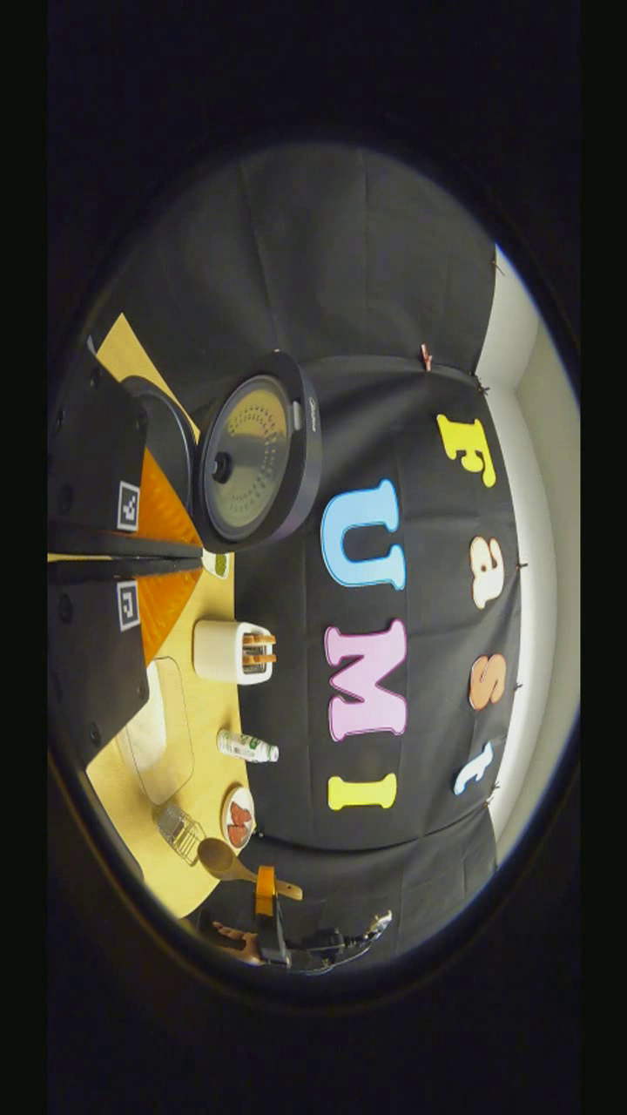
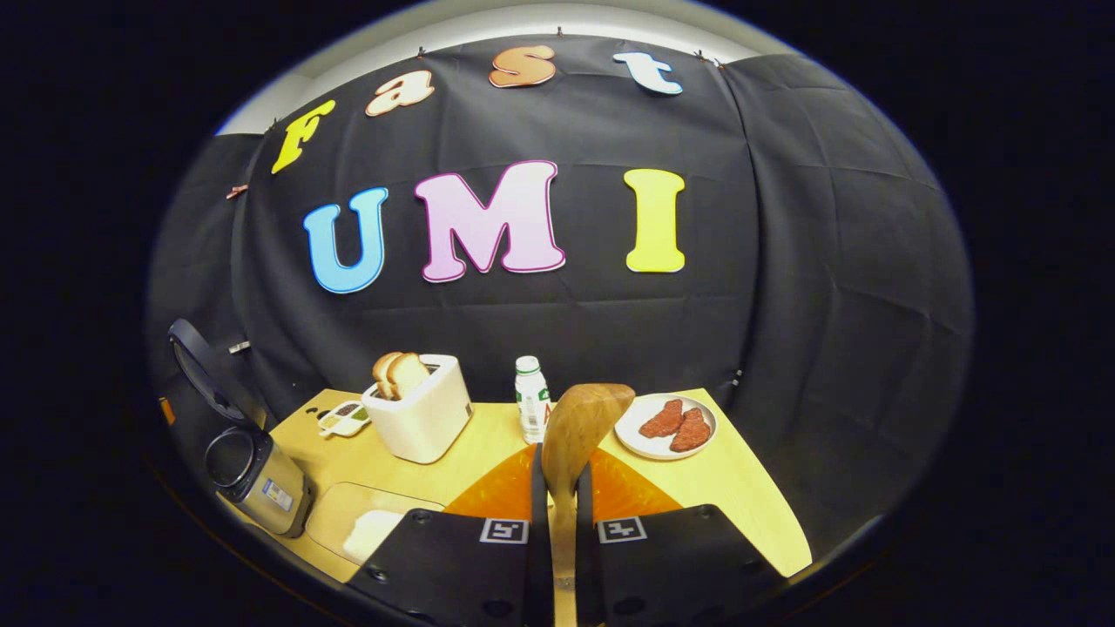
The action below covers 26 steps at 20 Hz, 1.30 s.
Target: Close the left gripper, press the button to open the rice cooker; take a wooden spoon from the chopstick holder with the right hand, scoop a spoonful of rice and pour it into the rice cooker, then put the wooden spoon back into the chopstick holder.
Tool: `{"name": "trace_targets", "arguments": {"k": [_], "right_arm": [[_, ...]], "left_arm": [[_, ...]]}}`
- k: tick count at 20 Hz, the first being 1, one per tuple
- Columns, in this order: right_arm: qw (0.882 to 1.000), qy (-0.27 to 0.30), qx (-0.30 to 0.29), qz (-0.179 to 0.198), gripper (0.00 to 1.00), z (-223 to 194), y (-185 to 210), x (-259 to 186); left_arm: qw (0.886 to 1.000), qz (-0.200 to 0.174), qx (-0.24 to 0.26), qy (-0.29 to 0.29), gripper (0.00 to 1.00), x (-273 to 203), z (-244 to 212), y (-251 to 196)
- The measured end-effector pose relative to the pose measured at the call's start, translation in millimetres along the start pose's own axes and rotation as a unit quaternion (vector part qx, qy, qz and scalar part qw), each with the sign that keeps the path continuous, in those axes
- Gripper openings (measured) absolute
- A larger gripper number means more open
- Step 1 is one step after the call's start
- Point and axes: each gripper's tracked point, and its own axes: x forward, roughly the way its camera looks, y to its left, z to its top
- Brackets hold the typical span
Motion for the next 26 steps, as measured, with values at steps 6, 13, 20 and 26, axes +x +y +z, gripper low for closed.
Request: {"name": "trace_targets", "arguments": {"k": [6, 13, 20, 26], "right_arm": [[1.0, 0.03, -0.004, -0.002, 0.14, -31.8, -4.2, 8.2], [0.998, 0.067, -0.014, -0.006, 0.14, -70.8, -6.0, -0.3], [0.993, 0.111, -0.02, -0.023, 0.14, -111.9, -18.3, 0.1], [0.99, 0.132, -0.024, -0.037, 0.2, -128.7, -24.3, -5.3]], "left_arm": [[1.0, 0.01, 0.005, 0.001, 0.09, -0.2, 1.2, 3.2], [1.0, 0.02, 0.005, 0.003, 0.09, -9.3, -0.3, 10.6], [1.0, 0.016, 0.016, -0.003, 0.09, -19.3, 4.4, 10.0], [1.0, 0.016, 0.013, -0.011, 0.09, -24.0, 13.3, 10.6]]}}
